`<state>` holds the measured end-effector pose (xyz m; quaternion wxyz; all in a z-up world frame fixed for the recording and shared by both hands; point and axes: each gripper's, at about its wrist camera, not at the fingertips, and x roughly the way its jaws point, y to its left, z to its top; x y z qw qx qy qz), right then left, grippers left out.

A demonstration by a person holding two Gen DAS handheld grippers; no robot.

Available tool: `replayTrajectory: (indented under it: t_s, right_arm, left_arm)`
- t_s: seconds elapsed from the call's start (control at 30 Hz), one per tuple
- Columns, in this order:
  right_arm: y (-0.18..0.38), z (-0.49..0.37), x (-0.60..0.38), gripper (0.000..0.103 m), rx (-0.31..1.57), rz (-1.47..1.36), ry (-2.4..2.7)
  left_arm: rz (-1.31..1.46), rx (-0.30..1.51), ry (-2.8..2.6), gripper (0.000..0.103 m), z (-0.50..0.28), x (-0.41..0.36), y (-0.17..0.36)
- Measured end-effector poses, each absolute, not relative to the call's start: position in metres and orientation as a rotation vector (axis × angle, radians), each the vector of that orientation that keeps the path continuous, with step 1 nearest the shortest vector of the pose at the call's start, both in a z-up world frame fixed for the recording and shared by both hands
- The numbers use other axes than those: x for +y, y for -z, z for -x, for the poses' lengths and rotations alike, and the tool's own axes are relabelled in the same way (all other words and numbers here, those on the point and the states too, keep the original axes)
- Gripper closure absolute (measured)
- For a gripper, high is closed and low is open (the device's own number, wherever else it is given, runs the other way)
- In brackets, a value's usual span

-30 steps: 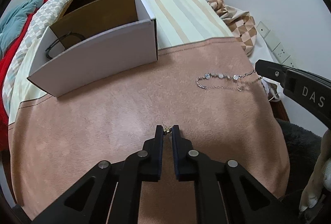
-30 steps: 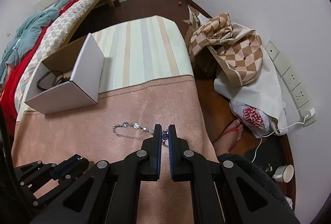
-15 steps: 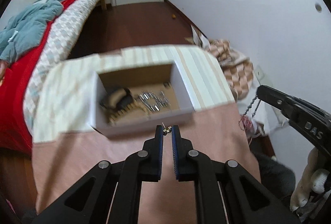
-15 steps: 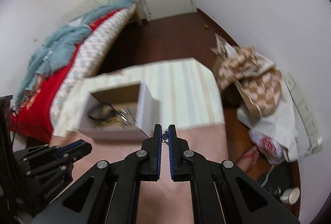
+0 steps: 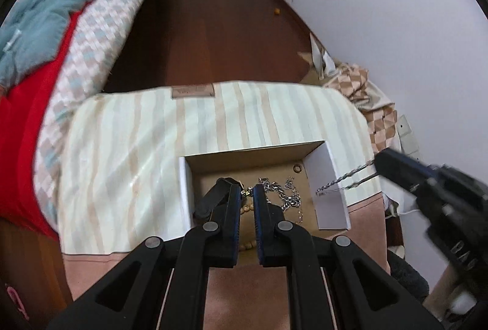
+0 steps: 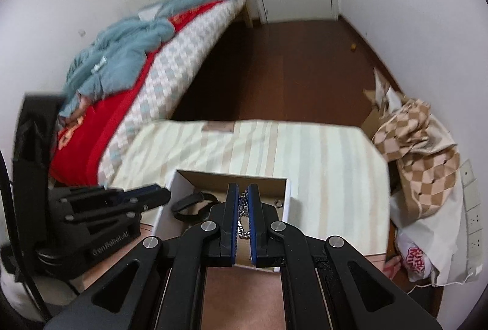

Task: Organize jewelry
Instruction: 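Carry the bracelet and gold stud over the white box and lower them, then open both tools inside the box and withdraw them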

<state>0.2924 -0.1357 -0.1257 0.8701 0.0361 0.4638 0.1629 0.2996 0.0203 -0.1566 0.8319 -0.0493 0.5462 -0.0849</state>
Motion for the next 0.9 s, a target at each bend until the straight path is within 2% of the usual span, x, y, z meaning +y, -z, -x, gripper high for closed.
replayTrajectory:
  t_s: [0.27, 0.57, 0.63, 0.7, 0.73, 0.77, 0.8, 0.9]
  right_arm:
    - [0.18, -0.324, -0.138, 0.097, 1.078, -0.084, -0.342]
    - [0.2, -0.331, -0.14, 0.095, 1.158, -0.111, -0.367]
    - [0.198, -0.328, -0.143, 0.088, 1.161, -0.116, -0.363]
    - [0.194, -0.324, -0.145, 0.063, 1.156, -0.118, -0.362]
    - [0.192, -0.322, -0.145, 0.059, 1.154, -0.115, -0.36]
    - [0.189, -0.318, -0.147, 0.058, 1.146, -0.109, -0.353]
    - [0.186, -0.315, -0.148, 0.058, 1.143, -0.105, -0.347]
    - [0.179, -0.304, -0.153, 0.056, 1.135, -0.089, -0.31]
  left_arm:
    - [0.065, 1.225, 0.186, 0.097, -0.338, 0.005, 0.182]
    - [0.036, 1.202, 0.1, 0.092, -0.356, 0.01, 0.178]
    - [0.02, 1.187, 0.083, 0.087, -0.352, 0.012, 0.175]
    - [0.003, 1.166, 0.065, 0.066, -0.346, 0.014, 0.17]
    - [-0.003, 1.155, 0.053, 0.058, -0.342, 0.016, 0.167]
    - [-0.004, 1.143, 0.042, 0.046, -0.338, 0.018, 0.164]
    - [0.001, 1.126, 0.026, 0.041, -0.332, 0.022, 0.16]
    - [0.004, 1.113, -0.006, 0.04, -0.317, 0.029, 0.156]
